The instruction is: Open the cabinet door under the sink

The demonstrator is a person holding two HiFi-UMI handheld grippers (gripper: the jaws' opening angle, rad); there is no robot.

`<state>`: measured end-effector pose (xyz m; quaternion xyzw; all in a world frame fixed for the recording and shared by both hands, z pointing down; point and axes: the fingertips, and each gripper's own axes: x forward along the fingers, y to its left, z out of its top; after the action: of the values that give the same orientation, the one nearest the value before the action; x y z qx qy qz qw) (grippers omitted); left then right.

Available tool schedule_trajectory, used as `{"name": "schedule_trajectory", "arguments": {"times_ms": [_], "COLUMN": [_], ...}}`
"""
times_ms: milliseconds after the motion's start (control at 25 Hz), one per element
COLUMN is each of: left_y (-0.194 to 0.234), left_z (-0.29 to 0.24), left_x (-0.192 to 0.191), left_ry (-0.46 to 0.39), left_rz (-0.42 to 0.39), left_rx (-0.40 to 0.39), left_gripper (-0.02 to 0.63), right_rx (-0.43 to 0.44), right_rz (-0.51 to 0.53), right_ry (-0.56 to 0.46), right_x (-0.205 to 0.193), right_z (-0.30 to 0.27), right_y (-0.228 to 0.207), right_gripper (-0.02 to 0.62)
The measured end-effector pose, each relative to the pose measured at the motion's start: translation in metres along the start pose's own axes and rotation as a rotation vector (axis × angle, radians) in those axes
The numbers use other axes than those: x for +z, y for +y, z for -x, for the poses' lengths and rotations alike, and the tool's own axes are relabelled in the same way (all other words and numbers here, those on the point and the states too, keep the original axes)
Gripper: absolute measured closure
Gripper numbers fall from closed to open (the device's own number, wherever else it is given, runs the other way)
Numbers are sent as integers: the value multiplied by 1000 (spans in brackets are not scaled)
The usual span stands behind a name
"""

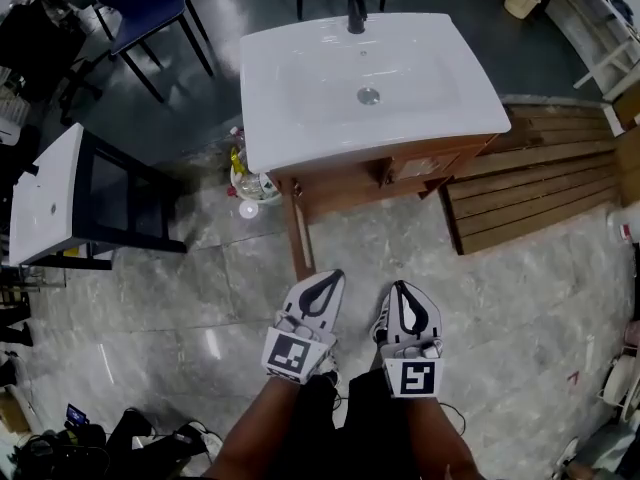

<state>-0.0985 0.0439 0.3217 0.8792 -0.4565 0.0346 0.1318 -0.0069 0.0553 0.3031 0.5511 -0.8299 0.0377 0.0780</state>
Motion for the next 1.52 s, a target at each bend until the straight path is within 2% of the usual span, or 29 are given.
{"name": "schedule_trajectory", "arguments": {"times_ms": [280, 560, 880, 1080, 1240, 1360, 1480, 1520], "left_y": [18, 36, 56, 70, 78, 84, 87, 87], "left_z": [-84, -135, -195, -229, -256, -275, -293, -299], "left_x": [-20, -58, -99, -114, -126, -134, -137, -137], "left_ry": [1, 64, 82, 75, 92, 106, 109, 110], "left_rz": [23, 10, -2, -4, -21, -5, 7, -2], "left_rx": [54, 124, 117, 106, 65, 30, -26, -45], "left_gripper": [583, 583, 583, 574, 467, 426, 312, 303], "right_rx": [53, 112, 146, 158, 194, 222, 241, 243], "right_rz": [-10, -61, -79, -107, -109, -106, -104, -105], "right_ry": [17, 68, 93, 103, 124, 131, 142, 148], "right_x": [-47, -83, -131, -144, -153, -160, -168, -171], "right_z": [-53, -79, -129, -151, -162, -167, -171, -172], "right_y": [-50, -84, -111, -121, -127, -130, -132, -134], "right_gripper": [565, 565, 563, 563, 563, 563, 563, 563]}}
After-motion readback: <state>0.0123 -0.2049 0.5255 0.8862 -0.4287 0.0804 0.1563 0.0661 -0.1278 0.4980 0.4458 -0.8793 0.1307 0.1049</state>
